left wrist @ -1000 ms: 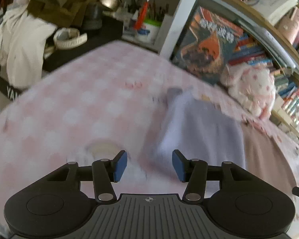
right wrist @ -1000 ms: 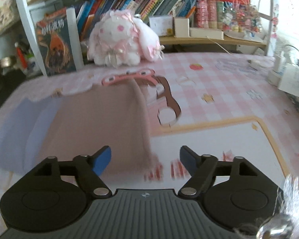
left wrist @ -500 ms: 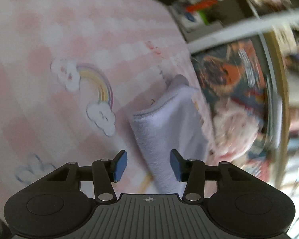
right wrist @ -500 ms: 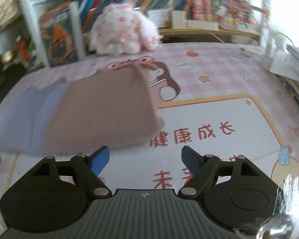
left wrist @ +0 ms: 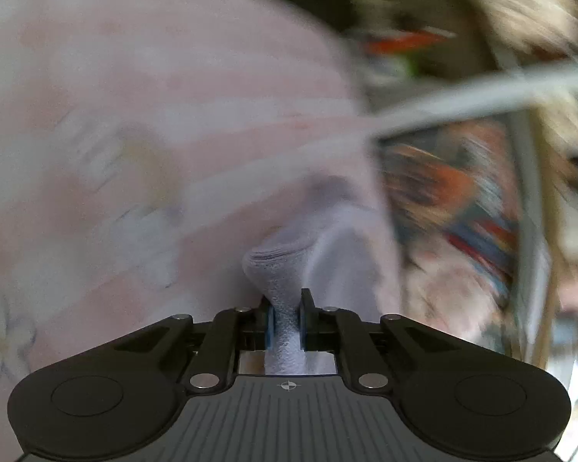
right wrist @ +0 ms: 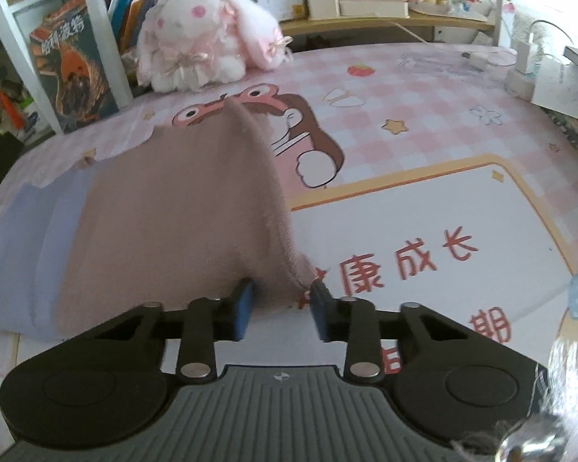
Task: Fold clothes
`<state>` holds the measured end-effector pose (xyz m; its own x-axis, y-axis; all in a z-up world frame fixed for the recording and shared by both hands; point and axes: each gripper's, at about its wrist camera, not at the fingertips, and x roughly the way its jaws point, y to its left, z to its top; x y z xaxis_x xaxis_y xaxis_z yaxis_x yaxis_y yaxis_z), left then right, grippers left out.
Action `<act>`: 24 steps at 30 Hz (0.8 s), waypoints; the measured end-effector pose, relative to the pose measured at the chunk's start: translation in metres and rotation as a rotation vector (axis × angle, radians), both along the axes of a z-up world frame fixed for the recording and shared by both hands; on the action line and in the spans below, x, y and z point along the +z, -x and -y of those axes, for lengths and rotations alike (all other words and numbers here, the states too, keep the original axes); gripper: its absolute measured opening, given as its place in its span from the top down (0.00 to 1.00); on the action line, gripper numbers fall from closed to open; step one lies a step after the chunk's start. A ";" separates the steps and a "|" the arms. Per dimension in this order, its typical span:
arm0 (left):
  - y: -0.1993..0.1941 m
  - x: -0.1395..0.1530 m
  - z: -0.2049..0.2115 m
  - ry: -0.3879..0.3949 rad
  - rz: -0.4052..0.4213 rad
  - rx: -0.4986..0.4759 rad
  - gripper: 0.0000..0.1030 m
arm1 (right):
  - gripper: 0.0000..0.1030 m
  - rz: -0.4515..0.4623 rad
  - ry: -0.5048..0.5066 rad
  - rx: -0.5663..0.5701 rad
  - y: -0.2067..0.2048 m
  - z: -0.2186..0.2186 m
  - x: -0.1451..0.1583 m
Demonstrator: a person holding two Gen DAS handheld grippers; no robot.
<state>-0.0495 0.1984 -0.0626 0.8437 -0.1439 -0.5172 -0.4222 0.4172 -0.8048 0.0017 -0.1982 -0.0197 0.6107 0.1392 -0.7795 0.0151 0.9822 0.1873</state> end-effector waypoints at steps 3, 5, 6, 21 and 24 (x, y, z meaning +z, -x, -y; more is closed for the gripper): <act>0.001 0.004 0.005 -0.106 0.005 -0.062 0.89 | 0.73 0.003 0.018 0.014 0.000 -0.002 0.000; 0.002 -0.014 -0.003 -0.021 -0.062 -0.020 0.89 | 0.73 0.000 0.011 0.015 -0.002 -0.002 -0.001; 0.002 -0.023 -0.007 0.042 -0.085 0.010 0.87 | 0.73 -0.001 0.009 0.014 -0.003 -0.001 -0.001; -0.013 -0.029 -0.005 0.102 -0.073 0.040 0.88 | 0.72 -0.007 0.000 0.070 -0.014 0.004 0.009; -0.011 -0.029 -0.004 0.095 -0.071 0.047 0.88 | 0.70 0.023 0.011 0.111 -0.022 0.006 0.016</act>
